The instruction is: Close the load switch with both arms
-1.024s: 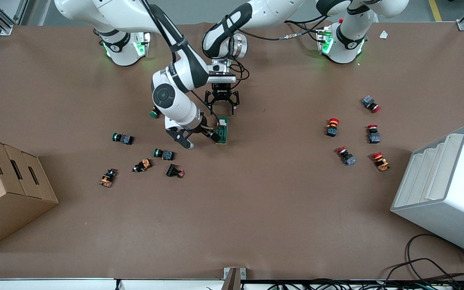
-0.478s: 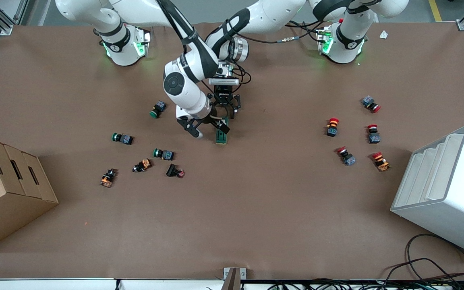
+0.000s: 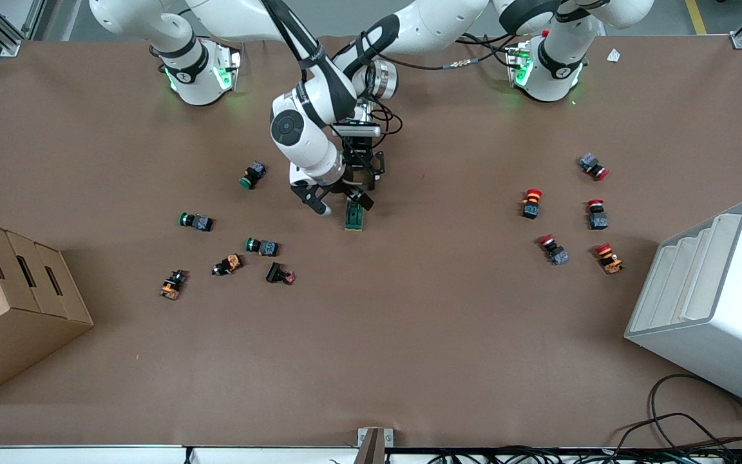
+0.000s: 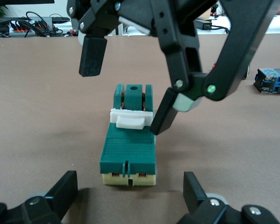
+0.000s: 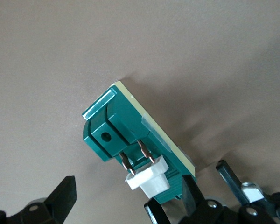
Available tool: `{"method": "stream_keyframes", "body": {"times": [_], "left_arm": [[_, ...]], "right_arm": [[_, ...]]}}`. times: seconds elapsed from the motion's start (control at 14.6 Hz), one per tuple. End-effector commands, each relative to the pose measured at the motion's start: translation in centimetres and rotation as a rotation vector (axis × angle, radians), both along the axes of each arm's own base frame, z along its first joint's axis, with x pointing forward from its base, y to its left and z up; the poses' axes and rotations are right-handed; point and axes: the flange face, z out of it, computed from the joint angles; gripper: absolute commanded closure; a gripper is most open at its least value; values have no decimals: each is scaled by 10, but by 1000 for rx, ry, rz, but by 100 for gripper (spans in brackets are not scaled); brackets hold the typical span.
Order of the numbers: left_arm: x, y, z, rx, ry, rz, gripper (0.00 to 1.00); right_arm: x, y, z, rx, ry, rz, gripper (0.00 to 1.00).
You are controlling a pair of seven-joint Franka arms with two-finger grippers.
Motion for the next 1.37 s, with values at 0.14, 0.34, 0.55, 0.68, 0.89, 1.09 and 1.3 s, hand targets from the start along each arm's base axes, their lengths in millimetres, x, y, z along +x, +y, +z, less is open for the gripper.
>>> {"method": "stream_keyframes", "body": {"times": [0.14, 0.34, 0.55, 0.68, 0.89, 1.09, 1.3], "left_arm": [[-6, 0, -12, 23, -2, -17, 0], [-6, 1, -12, 23, -1, -16, 0], [-6, 1, -14, 26, 0, -17, 0], [-7, 2, -14, 25, 0, -17, 0], [-5, 0, -12, 61, -4, -34, 0], [-4, 0, -11, 71, -6, -37, 0], [-4, 0, -11, 72, -6, -38, 0]], "right_arm": [[-6, 5, -13, -1, -33, -15, 0], [-4, 10, -13, 5, -38, -16, 0], [0, 13, -8, 16, -45, -20, 0], [1, 16, -6, 21, -48, -20, 0], [4, 17, -2, 29, -54, -23, 0], [16, 14, 4, 39, -62, -33, 0], [26, 12, 11, 51, -72, -42, 0]]}}
